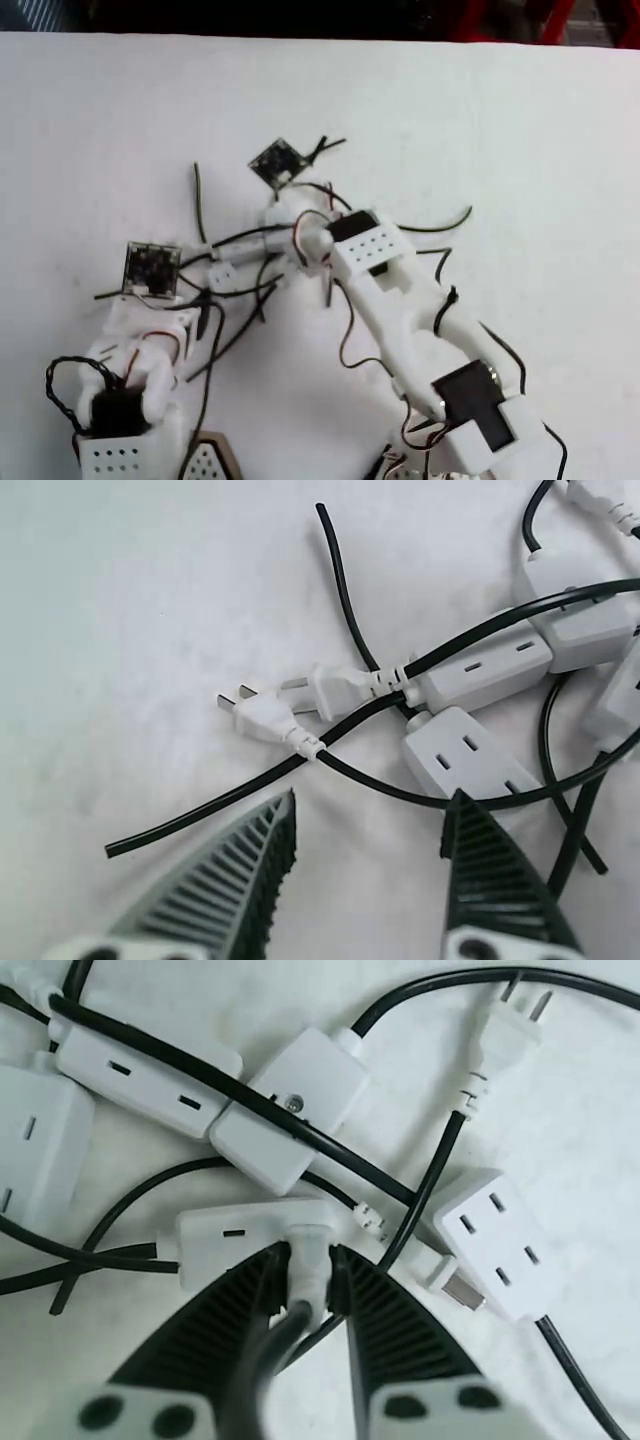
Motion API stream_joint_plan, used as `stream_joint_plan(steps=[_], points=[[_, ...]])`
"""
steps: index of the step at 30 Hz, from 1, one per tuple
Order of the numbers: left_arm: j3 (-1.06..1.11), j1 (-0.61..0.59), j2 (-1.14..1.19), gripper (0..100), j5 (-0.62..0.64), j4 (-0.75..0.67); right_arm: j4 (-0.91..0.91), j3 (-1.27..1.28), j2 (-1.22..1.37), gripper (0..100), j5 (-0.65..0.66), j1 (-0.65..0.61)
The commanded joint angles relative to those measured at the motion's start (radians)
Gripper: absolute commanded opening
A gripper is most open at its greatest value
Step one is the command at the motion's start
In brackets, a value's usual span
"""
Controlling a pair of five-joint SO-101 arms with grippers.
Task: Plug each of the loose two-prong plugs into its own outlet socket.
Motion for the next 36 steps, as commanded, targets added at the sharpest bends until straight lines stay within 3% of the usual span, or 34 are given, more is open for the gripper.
stream_joint_plan(steps=[1,25,30,36], points=[[-0.003,-0.005,-0.004,24,-0.006,-0.025,0.002,-0.029,-0.001,1.5,0.006,-0.025],[-0.003,-0.007,-0.004,24,-0.006,-0.025,0.01,-0.02,0.076,1.6,0.003,0.024],[-0.003,-0.007,-0.004,24,-0.006,-0.025,0.001,0.015,0.074,1.6,-0.061,0.047],[-0.003,-0.007,-0.004,24,-0.006,-0.025,-0.107,0.138,-0.015,1.6,-0.071,0.048]])
